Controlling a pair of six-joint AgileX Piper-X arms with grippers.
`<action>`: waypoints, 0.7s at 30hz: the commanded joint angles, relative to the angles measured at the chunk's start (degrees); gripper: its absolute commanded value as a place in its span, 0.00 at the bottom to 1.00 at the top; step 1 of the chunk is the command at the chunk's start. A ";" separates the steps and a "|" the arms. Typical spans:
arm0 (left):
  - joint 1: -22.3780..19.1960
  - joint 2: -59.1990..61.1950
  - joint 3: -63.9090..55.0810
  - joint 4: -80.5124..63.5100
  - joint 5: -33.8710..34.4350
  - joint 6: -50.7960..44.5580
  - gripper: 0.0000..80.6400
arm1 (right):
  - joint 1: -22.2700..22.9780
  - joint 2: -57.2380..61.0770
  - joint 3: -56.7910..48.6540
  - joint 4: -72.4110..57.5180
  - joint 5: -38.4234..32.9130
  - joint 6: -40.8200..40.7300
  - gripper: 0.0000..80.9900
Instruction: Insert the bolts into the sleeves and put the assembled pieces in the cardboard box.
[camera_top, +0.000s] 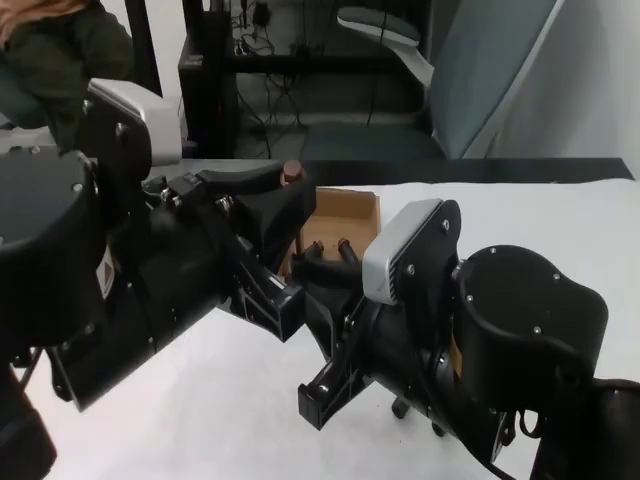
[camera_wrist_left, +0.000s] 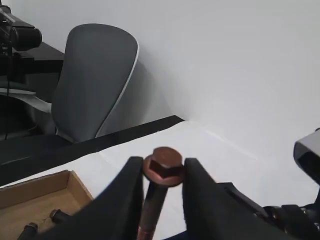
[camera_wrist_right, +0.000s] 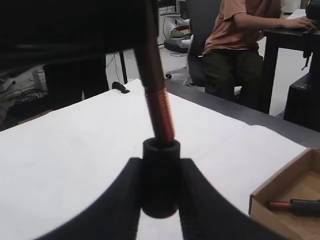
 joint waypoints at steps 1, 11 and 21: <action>-0.27 -0.12 -0.15 -1.04 0.46 -0.28 0.02 | 0.04 -0.28 -0.62 -2.01 1.32 -0.15 0.01; -0.27 0.20 -0.15 -1.00 0.03 -0.28 0.02 | -0.11 -0.28 -0.62 -4.34 3.88 -1.37 0.01; -0.27 0.91 -0.15 -1.00 0.03 -0.28 0.02 | 0.07 -0.28 -0.76 -8.10 1.31 -2.24 0.01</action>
